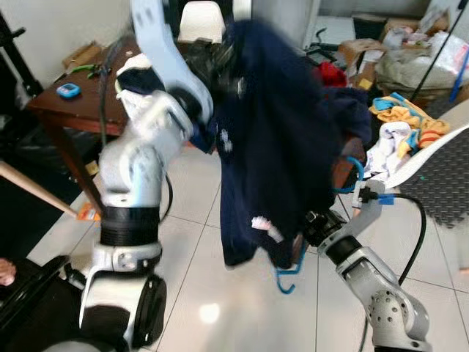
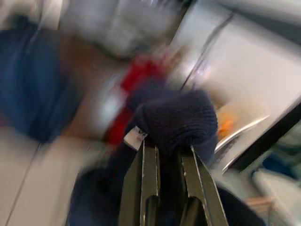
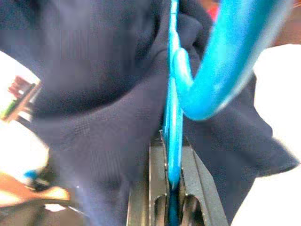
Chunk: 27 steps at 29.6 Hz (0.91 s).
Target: Hang hanger
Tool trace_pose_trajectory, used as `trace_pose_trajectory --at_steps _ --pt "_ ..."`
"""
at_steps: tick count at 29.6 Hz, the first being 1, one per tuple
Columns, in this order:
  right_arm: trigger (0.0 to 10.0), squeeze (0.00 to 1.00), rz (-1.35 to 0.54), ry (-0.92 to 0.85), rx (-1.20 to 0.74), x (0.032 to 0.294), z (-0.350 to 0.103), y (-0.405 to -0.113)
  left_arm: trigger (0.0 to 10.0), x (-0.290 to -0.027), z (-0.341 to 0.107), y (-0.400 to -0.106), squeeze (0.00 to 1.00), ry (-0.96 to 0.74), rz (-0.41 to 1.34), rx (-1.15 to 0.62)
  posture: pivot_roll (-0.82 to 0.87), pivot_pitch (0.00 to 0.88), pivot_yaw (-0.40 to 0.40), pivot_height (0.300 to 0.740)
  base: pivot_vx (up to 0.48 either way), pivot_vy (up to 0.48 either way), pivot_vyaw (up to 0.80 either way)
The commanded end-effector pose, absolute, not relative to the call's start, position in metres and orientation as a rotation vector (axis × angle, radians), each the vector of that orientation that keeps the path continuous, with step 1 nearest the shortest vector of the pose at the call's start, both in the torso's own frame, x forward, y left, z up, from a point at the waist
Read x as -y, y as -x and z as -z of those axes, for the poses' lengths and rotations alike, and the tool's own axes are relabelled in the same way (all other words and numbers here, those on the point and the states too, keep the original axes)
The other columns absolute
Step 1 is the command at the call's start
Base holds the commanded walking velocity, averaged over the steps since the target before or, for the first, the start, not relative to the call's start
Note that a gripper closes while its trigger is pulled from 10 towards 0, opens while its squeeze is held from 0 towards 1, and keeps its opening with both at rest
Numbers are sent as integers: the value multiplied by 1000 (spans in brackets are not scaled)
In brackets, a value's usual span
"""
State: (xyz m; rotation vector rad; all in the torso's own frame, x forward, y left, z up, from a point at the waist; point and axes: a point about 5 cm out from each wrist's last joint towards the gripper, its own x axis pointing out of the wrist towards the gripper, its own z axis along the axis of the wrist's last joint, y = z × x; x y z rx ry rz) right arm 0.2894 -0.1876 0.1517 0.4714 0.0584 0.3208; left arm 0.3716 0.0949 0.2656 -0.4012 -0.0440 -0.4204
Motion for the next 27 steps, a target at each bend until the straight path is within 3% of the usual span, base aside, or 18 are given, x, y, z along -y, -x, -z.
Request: trace_pose_trajectory --at_steps 1,3,5,11,12,13,17,20,24,27 --pt "10000 0 -265 -384 -66 198 -150 -289 10000 -105 -219 -371 0 411 337 -152 14 112 5 740 0 0 0" --pt "10000 0 -216 -333 -42 222 -155 -283 10000 -91 -201 -350 0 450 422 -223 18 116 -6 740 0 0 0" --pt "10000 0 -256 -391 28 236 -169 -276 10000 -69 -215 -333 0 491 547 -158 15 115 -3 740 0 0 0" --pt "10000 0 -293 -322 9 240 -173 -273 10000 -59 -223 -330 0 496 583 -113 13 115 -1 740 0 0 0" --pt "10000 0 -281 -207 -63 246 -169 -273 10000 -54 -232 -329 0 498 593 -66 3 110 4 740 0 0 0" --pt "10000 0 -223 -64 -153 255 -163 -272 10000 -63 -242 -339 0 515 515 -2 -5 108 8 740 0 0 0" --pt "10000 0 -122 68 -234 268 -160 -272 10000 -89 -248 -356 0 546 338 51 -9 107 8 740 0 0 0" --pt "10000 0 -75 87 -249 265 -159 -273 10000 -147 -200 -367 0 543 -23 -156 -8 104 10 740 0 0 0" --pt "10000 0 -80 82 -249 262 -158 -274 10000 -155 -191 -364 0 499 -55 -182 -9 106 9 740 0 0 0" --pt "10000 0 -143 52 -277 248 -153 -274 10000 -159 -185 -352 0 454 -51 -176 1 114 2 740 0 0 -800"
